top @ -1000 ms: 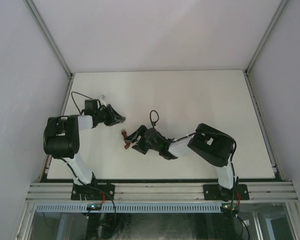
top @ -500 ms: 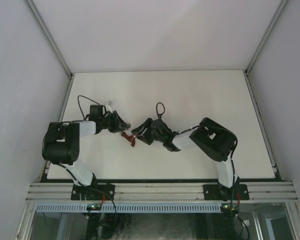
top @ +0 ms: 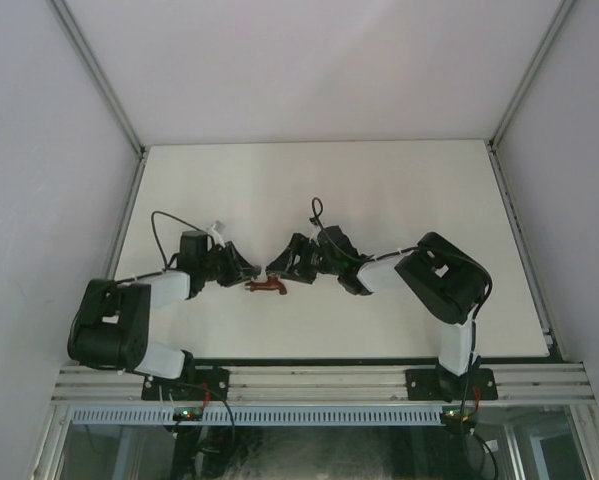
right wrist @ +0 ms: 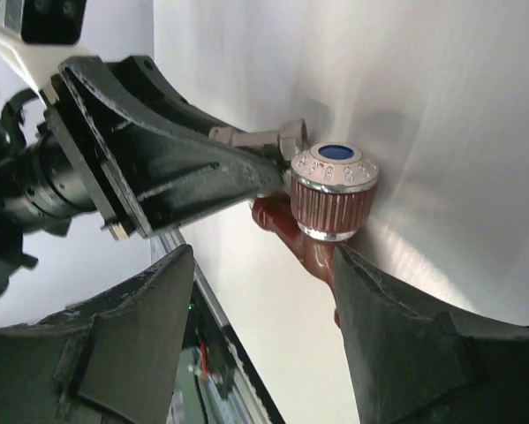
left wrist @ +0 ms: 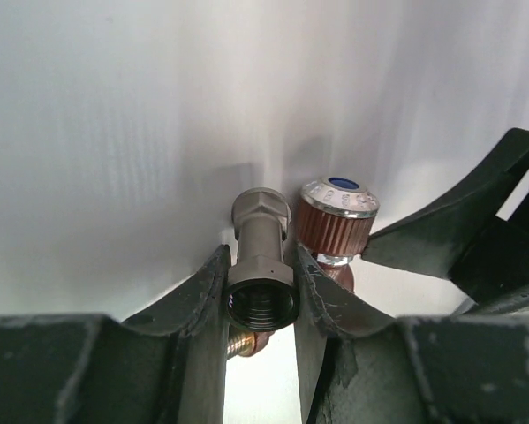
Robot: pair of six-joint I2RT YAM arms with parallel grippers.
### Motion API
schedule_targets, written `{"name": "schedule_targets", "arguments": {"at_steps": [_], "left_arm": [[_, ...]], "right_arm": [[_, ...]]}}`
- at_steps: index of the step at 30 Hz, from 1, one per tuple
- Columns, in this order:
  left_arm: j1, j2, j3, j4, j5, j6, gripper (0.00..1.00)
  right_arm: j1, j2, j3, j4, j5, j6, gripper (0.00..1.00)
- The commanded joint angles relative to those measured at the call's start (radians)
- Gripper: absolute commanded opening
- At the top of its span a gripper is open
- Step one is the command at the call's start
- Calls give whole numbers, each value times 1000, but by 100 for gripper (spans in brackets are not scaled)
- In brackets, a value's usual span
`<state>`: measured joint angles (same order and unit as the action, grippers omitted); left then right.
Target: Install the water faucets
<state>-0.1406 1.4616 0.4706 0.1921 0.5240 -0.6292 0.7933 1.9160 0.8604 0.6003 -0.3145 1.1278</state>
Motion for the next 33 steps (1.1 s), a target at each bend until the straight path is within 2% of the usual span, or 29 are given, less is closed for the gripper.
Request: {"name": "schedule_targets", "arguments": {"at_steps": [1,6,10,14,20,26,30,33], "left_arm": [[-4,-106,2,-90,-123,3,0],[-4,-256,10,-236,-194,47,0],[-4,-328,-49,-249,-180,49,0],[-5,-299,-95,-170,-151,39,0],[-4,-260,-142,5,-136,-17,0],[-3,-297,-109,-98,-207,32,0],[-3,-298,-126,-65,-182,18,0],[-3,-268,-119,-62,-142,38,0]], "right_arm": [[-33,3,-27,73,-224,-149,63],[-48,4,-80,92,-228,-158,66],[-45,62,-74,191,-288,-114,66],[-27,98,-63,228,-272,-78,63],[-41,147,-45,255,-222,-29,64],[-48,147,-19,237,-195,-12,62],[-4,139,-21,224,-159,72,61],[44,133,-48,293,-109,114,60]]}}
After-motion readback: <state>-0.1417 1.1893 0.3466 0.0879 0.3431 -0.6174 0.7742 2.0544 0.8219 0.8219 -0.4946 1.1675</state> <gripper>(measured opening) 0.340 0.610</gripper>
